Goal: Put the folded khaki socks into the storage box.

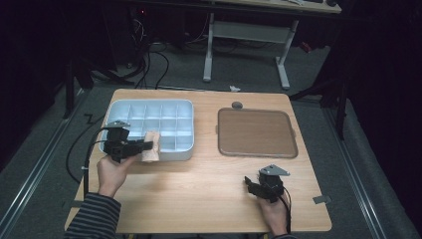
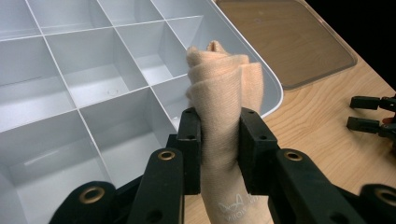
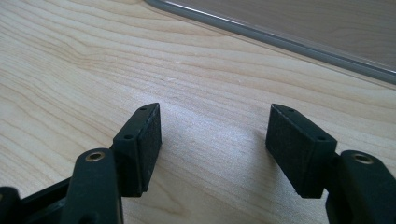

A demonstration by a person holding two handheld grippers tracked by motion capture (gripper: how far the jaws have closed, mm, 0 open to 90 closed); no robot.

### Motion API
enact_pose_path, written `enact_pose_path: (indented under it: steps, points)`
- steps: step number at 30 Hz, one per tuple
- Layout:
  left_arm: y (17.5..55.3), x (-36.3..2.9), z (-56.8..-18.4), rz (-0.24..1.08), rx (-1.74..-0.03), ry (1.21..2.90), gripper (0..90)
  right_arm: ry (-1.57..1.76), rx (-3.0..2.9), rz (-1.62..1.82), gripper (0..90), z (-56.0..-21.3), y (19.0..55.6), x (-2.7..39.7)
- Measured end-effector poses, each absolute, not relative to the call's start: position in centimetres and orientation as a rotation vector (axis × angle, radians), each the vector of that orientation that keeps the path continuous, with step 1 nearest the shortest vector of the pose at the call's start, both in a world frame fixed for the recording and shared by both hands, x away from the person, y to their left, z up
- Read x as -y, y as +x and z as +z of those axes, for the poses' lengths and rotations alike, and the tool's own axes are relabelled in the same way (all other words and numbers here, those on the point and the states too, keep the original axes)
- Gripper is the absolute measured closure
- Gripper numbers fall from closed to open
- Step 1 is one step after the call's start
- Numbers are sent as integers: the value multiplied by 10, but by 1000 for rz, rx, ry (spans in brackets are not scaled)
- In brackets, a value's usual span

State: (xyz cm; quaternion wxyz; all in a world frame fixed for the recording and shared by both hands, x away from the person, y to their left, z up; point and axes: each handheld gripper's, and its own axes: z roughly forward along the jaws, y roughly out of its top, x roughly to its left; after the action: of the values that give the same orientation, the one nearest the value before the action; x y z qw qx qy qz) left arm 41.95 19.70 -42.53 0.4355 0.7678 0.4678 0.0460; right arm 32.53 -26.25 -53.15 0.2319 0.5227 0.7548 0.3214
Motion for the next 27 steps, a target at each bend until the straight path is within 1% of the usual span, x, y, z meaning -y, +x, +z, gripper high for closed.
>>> enact_pose_path:
  steps: [18, 27]
  points:
    - [436, -193, -415, 156, -1171, 1951, 727, 1439, -2075, 886, 358, -531, 325, 263]
    - [447, -198, -416, 134, -1199, 1951, 727, 1436, -2073, 880, 359, -532, 325, 262]
